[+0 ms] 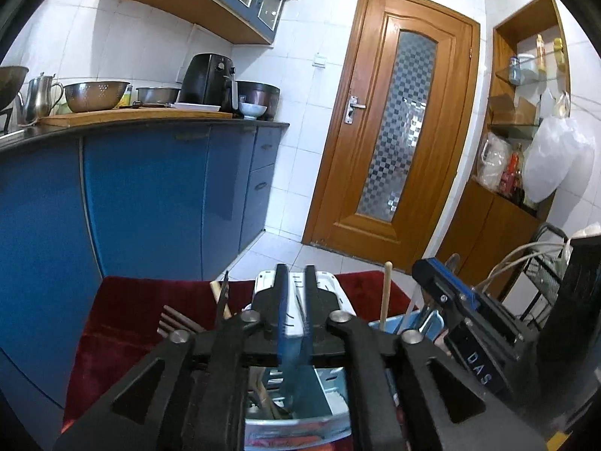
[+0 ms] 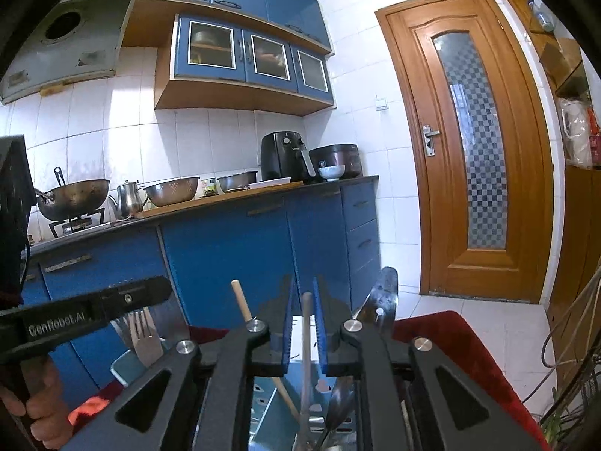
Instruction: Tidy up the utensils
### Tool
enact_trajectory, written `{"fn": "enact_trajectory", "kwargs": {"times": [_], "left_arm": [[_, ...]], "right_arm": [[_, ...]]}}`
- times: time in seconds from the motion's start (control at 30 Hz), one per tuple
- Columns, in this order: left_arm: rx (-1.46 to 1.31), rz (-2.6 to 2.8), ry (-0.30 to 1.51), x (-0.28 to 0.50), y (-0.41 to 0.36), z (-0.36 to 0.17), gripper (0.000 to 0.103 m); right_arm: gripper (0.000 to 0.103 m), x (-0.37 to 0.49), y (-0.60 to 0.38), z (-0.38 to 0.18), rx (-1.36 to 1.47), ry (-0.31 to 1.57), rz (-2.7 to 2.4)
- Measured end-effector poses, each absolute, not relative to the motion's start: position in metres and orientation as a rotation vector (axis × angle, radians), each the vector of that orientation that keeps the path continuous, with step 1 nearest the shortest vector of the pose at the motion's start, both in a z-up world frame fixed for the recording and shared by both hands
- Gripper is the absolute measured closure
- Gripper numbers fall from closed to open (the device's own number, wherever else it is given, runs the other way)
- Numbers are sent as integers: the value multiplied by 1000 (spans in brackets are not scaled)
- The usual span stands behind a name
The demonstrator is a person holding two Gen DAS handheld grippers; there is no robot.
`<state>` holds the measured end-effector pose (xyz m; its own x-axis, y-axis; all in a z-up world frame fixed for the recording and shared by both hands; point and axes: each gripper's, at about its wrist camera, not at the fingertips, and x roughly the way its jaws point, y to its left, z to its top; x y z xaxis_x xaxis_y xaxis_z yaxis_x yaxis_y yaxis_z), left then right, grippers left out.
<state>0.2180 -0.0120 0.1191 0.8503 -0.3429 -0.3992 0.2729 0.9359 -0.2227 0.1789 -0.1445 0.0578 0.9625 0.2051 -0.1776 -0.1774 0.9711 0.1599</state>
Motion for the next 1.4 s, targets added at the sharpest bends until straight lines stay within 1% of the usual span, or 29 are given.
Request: {"fn": "enact_trajectory", "kwargs": {"times": [0.03,0.07,0.2,0.33,0.4,0.47,0.6,0.63,0.67,0.77,0.8,0.83,0.87,0.93,0.97,1.03,1.1,1.17,1.23,1.4], "left_arm": [[-157,-326,446,215,-12,120,78],[-153,-328,439,212,-12,121,75],[-136,-328,430,199,-15,129,75],[-117,-316,425,187,-13,138,74],[-100,-301,427,178,-13,141,73],[-85,-289,435,169,-13,141,68],[-53,-265,445,150,-15,139,65],[-48,-260,443,145,-15,138,61],[-45,-252,440,139,-14,136,55],[-61,-222,424,123,-12,131,46],[-69,-210,420,119,-11,128,42],[-80,-196,417,114,-9,126,34],[-91,-183,411,109,-7,123,33],[-104,-159,397,100,-5,116,32],[-104,-149,396,98,-4,112,29],[-98,-132,395,93,-4,105,28],[-81,-117,395,90,-6,95,27],[-65,-103,398,88,-9,86,25],[-61,-99,400,88,-9,76,25],[-38,-84,416,95,-15,58,25]], "right_arm": [[77,177,-146,60,150,193,199],[76,174,-146,62,152,191,200],[75,161,-149,74,155,179,209],[69,146,-154,83,178,198,227],[68,137,-156,83,192,216,235],[65,128,-157,83,196,232,245],[59,107,-157,81,199,248,259],[56,102,-157,80,194,251,259],[55,97,-157,79,192,253,258],[48,82,-156,72,182,259,259],[43,78,-156,69,179,260,258],[39,74,-156,66,177,261,256],[37,69,-156,62,175,264,250],[27,62,-156,55,170,271,237],[25,60,-156,52,169,275,232],[20,57,-157,45,164,285,226],[17,54,-157,37,157,293,216],[14,53,-159,31,155,300,206],[6,52,-161,26,157,299,196],[3,55,-167,10,147,314,165]]}}
